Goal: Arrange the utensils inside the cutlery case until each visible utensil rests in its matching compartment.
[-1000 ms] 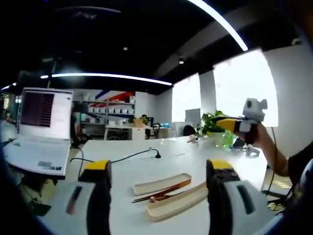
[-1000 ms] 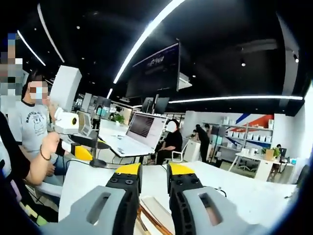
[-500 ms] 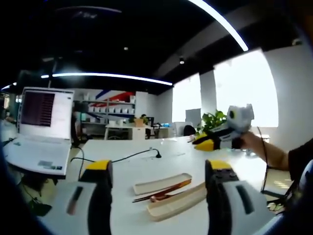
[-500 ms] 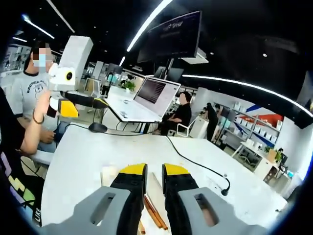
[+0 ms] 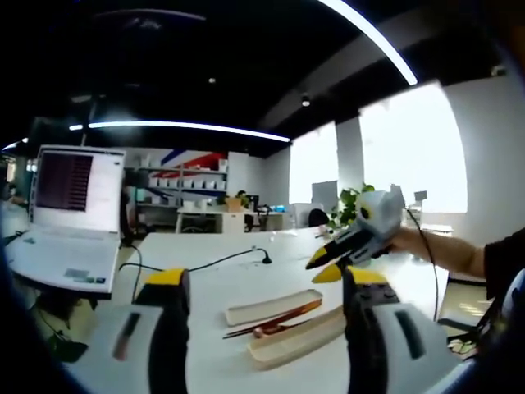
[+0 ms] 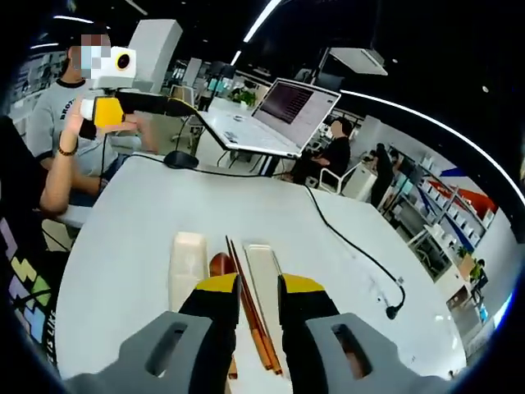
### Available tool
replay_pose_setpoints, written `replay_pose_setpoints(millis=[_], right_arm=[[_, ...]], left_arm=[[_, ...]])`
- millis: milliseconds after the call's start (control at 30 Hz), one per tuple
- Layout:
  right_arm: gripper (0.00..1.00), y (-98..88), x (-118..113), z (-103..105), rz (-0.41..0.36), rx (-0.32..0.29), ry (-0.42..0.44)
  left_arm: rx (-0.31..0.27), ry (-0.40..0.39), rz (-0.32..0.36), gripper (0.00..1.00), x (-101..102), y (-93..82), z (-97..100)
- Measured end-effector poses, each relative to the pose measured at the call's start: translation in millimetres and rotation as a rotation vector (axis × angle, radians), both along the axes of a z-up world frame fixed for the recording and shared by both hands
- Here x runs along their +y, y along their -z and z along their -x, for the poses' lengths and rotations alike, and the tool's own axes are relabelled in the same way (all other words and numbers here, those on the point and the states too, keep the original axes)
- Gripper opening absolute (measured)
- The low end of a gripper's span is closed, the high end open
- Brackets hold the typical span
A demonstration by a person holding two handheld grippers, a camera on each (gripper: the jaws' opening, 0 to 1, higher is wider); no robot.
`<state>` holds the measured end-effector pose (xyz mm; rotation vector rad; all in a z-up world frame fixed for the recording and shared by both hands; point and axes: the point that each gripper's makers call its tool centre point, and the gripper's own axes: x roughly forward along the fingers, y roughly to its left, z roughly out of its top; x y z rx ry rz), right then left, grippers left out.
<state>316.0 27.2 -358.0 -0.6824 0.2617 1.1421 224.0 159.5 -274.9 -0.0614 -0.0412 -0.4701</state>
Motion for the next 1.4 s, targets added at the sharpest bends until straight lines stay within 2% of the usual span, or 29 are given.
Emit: replay_pose_setpoints(millis=[100,200,367,500,600,767,833,967,1200,1300,1400], right_arm=[[0.18,13.9,4,4,0.044,0.017,-0.064],[0.21,25.8,3,3,0.091,0.021,-0.073],[0.21,38.6,3,-3,0.095,0.064,-0.055],[0.20,59.0,-2,-10,0.109,0.094,-0.030],[0.20,71.9,-5,-12,0.100,0.158,-0.010],[0.15,86.1,-9,-19,0.140,0.181,-0.005],[0.15,92.7,-11,-19,0.137,0.229,0.015],[0.15,101.2,-14,-20,0.203,0.211,0.000],[0.18,107.1,-17,-27,0.239,0.203,0.013],[0.17,107.7,-16,-28,0.236,0.208,0.012],[0.14,105.6,-18,-31,0.260,0.179,0.010]], left_arm=[[0.001,-0.001,-0.002,0.80,0,0.4,-0.5],[0.003,-0.002,-0.005,0.80,0,1.0,-1.3],[0.007,0.002,-0.019,0.80,-2,2.5,-1.9],[0.004,0.010,-0.021,0.79,-6,1.5,2.0],[-0.002,0.024,-0.028,0.79,-8,0.2,2.2],[0.009,0.035,-0.042,0.79,-11,5.3,-0.5],[0.021,0.032,-0.047,0.79,-11,8.9,-2.0],[0.028,0.036,-0.058,0.79,-10,10.7,-1.9],[0.024,0.033,-0.038,0.79,-6,8.2,-1.8],[0.033,0.025,-0.034,0.79,-1,10.3,-4.3],[0.040,0.018,-0.030,0.79,-3,13.3,-2.4]])
